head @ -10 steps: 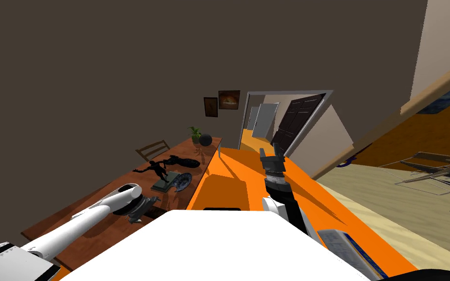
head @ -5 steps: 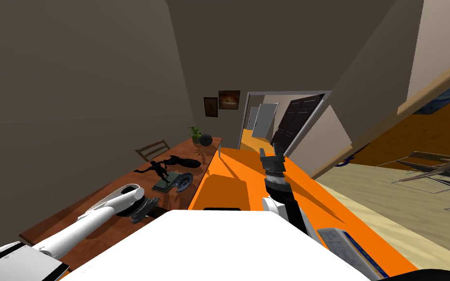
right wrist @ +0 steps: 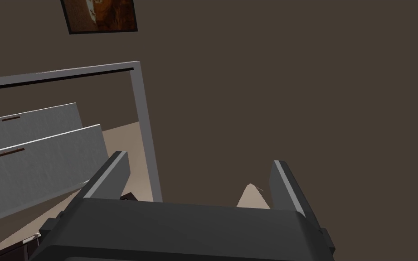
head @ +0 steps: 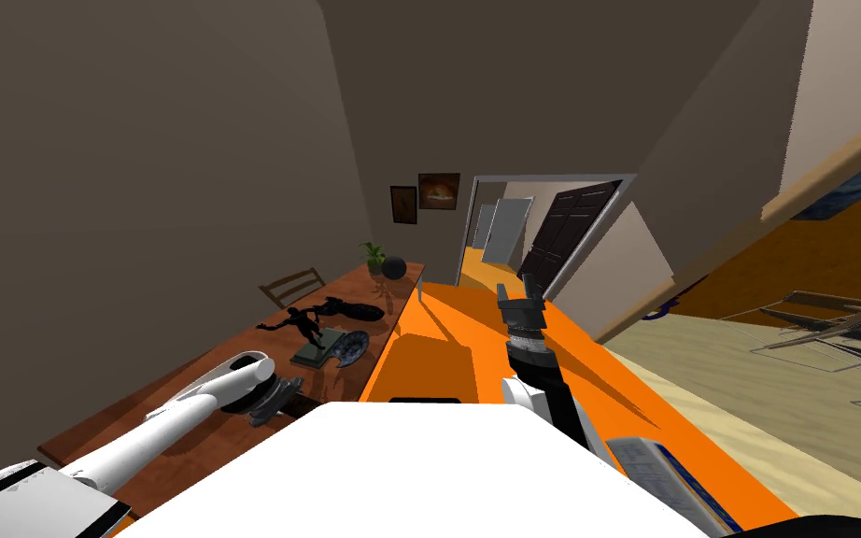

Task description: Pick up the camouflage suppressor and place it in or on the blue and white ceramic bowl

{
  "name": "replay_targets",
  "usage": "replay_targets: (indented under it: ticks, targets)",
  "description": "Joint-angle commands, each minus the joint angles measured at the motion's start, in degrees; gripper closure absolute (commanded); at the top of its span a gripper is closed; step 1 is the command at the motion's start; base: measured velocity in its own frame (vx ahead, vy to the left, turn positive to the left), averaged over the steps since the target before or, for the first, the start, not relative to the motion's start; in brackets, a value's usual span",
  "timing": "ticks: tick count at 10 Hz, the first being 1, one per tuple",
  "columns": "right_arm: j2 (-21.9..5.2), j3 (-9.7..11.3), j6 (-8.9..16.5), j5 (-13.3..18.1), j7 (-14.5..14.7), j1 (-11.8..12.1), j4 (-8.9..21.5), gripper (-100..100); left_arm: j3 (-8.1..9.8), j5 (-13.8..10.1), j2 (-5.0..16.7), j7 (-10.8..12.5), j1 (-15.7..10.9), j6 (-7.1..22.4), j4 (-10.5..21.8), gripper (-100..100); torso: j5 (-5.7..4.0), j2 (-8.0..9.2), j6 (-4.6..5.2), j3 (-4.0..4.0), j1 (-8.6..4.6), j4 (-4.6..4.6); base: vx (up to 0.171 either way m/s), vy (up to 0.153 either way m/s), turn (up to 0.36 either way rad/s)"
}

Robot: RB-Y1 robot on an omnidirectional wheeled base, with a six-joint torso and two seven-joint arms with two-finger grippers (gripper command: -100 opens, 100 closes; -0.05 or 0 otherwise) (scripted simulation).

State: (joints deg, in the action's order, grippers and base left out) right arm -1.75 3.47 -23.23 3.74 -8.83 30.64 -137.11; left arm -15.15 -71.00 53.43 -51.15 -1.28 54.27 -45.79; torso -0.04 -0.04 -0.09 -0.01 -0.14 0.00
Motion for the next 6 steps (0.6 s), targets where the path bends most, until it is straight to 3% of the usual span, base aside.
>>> replay_targets:
  ticks: [1, 2, 3, 4, 6]
  targets:
    - [0.0, 0.0, 0.0, 0.0, 0.0, 0.0, 0.0, 0, 0.08, -1.21, 1.8, -0.21, 0.44, 1.22, -1.28, 100, 0.0, 0.0, 0.0, 0.0, 0.0, 0.0, 0.002, -0.061, 0.043]
    - [0.0, 0.0, 0.0, 0.0, 0.0, 0.0, 0.0, 0, 0.1, -0.87, 1.18, -0.42, 0.23, 0.72, -0.58, 100, -0.04, 0.01, -0.01, 0.01, -0.12, 0.01, 0.003, -0.026, 0.015]
    - [0.0, 0.0, 0.0, 0.0, 0.0, 0.0, 0.0, 0, 0.14, -0.97, 1.32, -0.5, 0.26, 0.89, -0.67, 0, -0.01, 0.0, 0.01, 0.0, -0.05, 0.0, 0.0, 0.0, 0.0]
    - [0.0, 0.0, 0.0, 0.0, 0.0, 0.0, 0.0, 0, 0.35, -2.12, 2.95, 0.7, 0.66, 1.88, -0.73, 100, 0.0, -0.01, 0.01, -0.01, 0.02, 0.0, 0.037, -0.054, 0.071]
    - [0.0, 0.0, 0.0, 0.0, 0.0, 0.01, 0.0, 0, 0.39, -4.46, 5.77, 2.64, 1.5, 3.89, -1.22, 100, -0.1, -0.16, -0.06, -0.09, -0.25, -0.03, 0.086, -0.114, 0.134]
